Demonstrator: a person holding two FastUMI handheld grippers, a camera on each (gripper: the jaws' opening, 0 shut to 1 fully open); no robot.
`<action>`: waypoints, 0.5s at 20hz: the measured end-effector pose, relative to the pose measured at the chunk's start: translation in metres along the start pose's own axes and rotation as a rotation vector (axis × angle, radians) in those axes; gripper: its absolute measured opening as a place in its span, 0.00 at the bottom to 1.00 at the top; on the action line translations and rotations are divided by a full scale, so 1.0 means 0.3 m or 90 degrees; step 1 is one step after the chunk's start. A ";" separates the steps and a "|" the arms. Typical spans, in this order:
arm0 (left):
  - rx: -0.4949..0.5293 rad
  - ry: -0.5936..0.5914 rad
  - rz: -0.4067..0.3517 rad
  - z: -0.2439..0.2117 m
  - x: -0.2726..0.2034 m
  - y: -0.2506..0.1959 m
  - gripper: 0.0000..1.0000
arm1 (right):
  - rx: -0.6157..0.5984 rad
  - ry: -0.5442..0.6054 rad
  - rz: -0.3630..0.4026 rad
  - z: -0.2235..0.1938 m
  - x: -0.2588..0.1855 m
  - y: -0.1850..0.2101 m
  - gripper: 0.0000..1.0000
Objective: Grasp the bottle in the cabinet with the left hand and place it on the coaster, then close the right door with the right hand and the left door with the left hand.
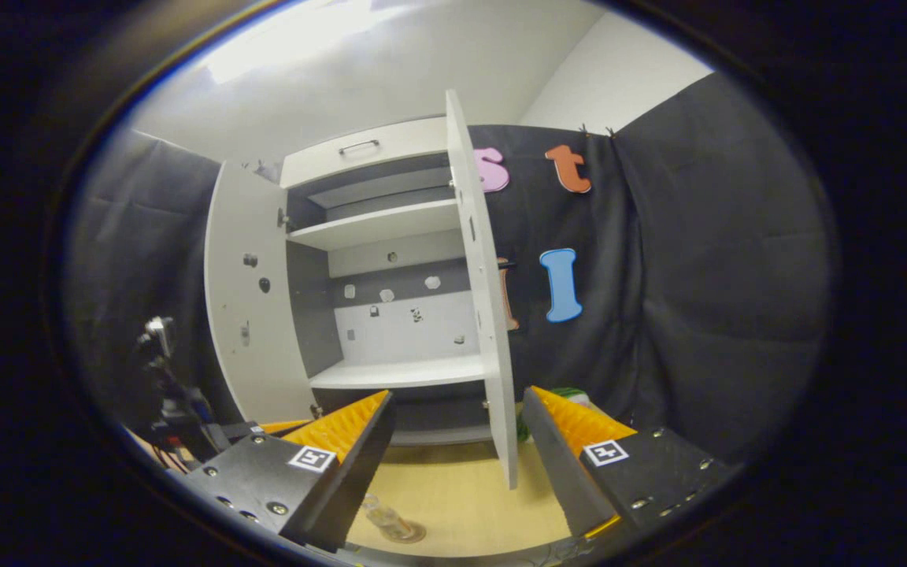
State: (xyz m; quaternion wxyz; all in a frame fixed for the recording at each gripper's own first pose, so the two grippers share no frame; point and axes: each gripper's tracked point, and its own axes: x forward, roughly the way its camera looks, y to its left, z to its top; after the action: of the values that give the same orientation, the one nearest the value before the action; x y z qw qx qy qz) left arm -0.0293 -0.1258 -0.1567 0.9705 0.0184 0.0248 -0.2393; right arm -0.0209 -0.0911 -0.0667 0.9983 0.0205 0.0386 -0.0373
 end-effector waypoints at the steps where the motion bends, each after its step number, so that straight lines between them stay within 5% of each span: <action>1: -0.007 0.003 0.006 0.046 0.000 0.009 0.90 | -0.003 0.000 -0.009 0.005 0.009 -0.038 0.99; 10: -0.029 0.009 0.012 0.319 0.008 0.054 0.91 | -0.065 0.008 -0.142 0.099 0.169 -0.464 0.99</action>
State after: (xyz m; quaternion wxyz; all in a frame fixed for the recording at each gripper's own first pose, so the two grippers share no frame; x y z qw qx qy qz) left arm -0.0159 -0.1172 -0.0611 0.9726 -0.0023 0.0367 -0.2295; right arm 0.0210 -0.2347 -0.0463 0.9876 -0.0342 0.0485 -0.1456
